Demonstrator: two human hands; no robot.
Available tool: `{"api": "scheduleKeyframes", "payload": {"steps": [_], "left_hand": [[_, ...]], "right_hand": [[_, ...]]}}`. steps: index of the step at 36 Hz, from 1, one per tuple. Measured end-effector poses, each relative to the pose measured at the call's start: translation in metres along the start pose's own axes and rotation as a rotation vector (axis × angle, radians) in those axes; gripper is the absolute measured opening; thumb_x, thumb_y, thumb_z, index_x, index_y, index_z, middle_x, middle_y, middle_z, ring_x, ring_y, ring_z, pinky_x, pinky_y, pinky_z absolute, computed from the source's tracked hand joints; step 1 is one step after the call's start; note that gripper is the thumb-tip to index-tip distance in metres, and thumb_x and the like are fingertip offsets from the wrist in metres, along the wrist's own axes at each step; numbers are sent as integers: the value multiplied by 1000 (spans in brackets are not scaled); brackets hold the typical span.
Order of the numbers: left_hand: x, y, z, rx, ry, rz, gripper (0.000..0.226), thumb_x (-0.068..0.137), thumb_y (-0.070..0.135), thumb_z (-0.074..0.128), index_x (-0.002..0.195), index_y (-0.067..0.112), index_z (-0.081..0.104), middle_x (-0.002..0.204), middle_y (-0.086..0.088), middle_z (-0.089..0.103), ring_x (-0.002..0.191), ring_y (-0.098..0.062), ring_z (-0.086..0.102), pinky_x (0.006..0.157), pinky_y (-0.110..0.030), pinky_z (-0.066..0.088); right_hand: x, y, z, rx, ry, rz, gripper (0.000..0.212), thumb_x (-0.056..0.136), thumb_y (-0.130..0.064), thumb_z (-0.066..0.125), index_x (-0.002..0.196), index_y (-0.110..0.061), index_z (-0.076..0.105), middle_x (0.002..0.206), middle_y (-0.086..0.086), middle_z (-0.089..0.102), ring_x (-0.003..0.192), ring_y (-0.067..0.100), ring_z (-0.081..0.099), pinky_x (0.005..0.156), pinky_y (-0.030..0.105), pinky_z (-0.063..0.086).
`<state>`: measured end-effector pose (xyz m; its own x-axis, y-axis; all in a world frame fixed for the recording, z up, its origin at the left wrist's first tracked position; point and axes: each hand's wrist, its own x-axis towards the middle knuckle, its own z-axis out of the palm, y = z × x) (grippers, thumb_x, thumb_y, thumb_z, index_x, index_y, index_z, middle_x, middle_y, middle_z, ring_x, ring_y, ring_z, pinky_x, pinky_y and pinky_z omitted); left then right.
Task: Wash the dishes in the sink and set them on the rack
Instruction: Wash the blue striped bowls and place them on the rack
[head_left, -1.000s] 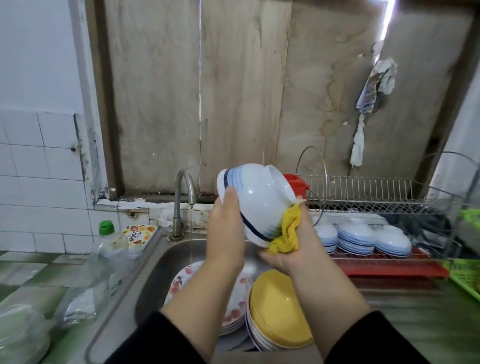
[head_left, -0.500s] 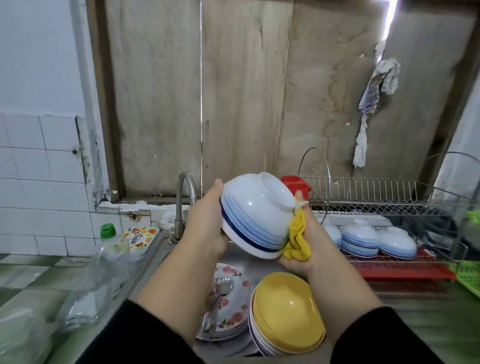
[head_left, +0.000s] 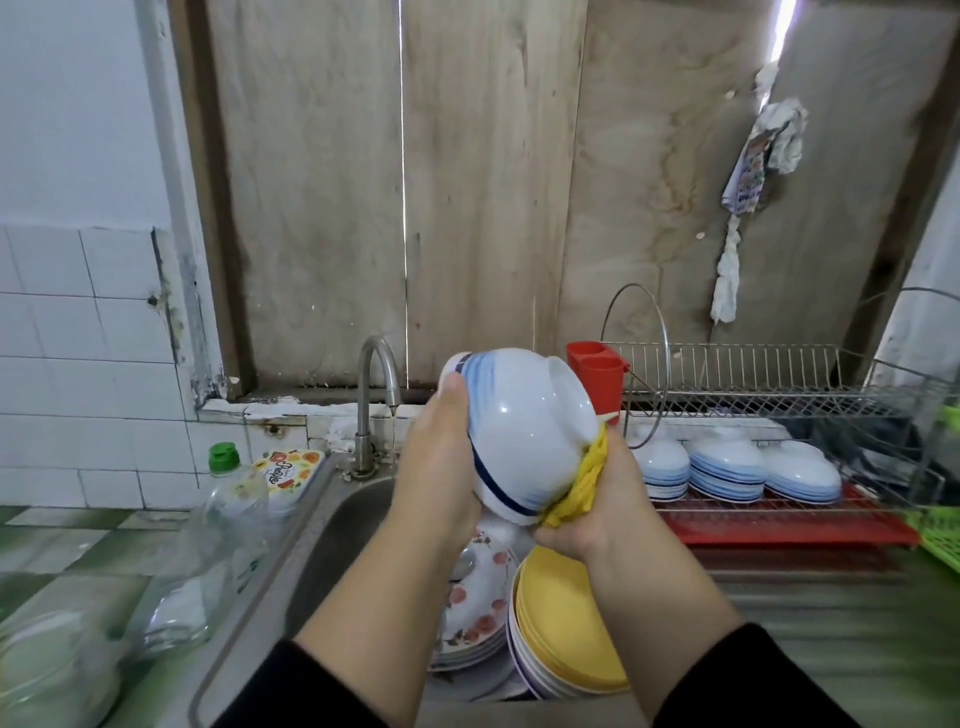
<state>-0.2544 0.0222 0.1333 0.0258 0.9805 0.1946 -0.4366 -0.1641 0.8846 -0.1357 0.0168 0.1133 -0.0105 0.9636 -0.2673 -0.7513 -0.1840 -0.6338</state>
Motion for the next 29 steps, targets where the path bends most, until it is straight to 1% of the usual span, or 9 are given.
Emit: {"api": "scheduleKeyframes", "payload": {"steps": [4,7,10,15,17,19,22,26,29], "left_hand": [[-18,-19,-1,318,-62,129,31,97,47,34,107,28,56,98,6,65,92,-10,62,80,-29,52],[-21,-29,-1,499,-169,125,25,97,46,34,104,33,54,95,16,60,97,-8,58,85,-25,44],[-21,-29,0,347,-305,-15,40,86,57,36,107,34,60,112,6,64,107,-12,57,105,-36,40],[-21,-31,3,124,-453,-210,81,72,65,26,137,21,46,133,-3,57,124,-17,51,110,-35,35],[-20,-33,3,60,-464,-220,78,72,64,26,133,21,51,126,-2,63,120,-15,56,107,-35,39],[-22,-34,1,10,-445,-222,59,83,60,24,113,25,61,104,3,72,105,-11,64,95,-30,47],[-25,-33,-2,-32,-483,-272,63,95,55,10,113,21,60,101,0,72,103,-13,64,87,-28,50],[-27,-31,-10,-143,-475,-342,81,86,67,1,120,19,56,117,-3,68,116,-17,59,96,-30,46],[-28,-26,-13,-238,-456,-370,92,83,74,2,118,11,59,116,-12,68,106,-23,65,88,-36,51]], "right_hand": [[4,13,7,37,110,2,50,81,-53,45,110,-19,68,103,14,70,97,36,63,87,48,48],[2,14,18,33,137,-68,35,85,-35,46,96,-11,69,83,13,70,80,30,65,76,38,50],[0,13,21,-5,194,-65,36,83,-39,51,101,-12,66,94,13,67,85,29,63,76,40,49],[5,18,17,-231,354,-307,55,92,-61,38,112,-12,55,106,12,62,96,29,60,90,42,47],[6,23,14,-386,413,-448,58,94,-58,36,131,-14,46,121,11,59,106,29,59,96,44,47],[4,25,13,-548,468,-581,60,92,-57,38,134,-15,45,127,10,57,114,29,56,100,45,44],[-2,25,13,-791,434,-704,69,74,-68,38,121,-19,52,127,2,56,124,29,50,105,47,39],[-8,17,6,-1088,314,-877,51,93,-43,51,139,-23,46,150,-3,36,139,13,31,115,34,24],[-16,12,4,-1383,127,-1003,50,89,-46,55,134,-24,53,153,-6,30,140,8,27,114,27,21]]}}
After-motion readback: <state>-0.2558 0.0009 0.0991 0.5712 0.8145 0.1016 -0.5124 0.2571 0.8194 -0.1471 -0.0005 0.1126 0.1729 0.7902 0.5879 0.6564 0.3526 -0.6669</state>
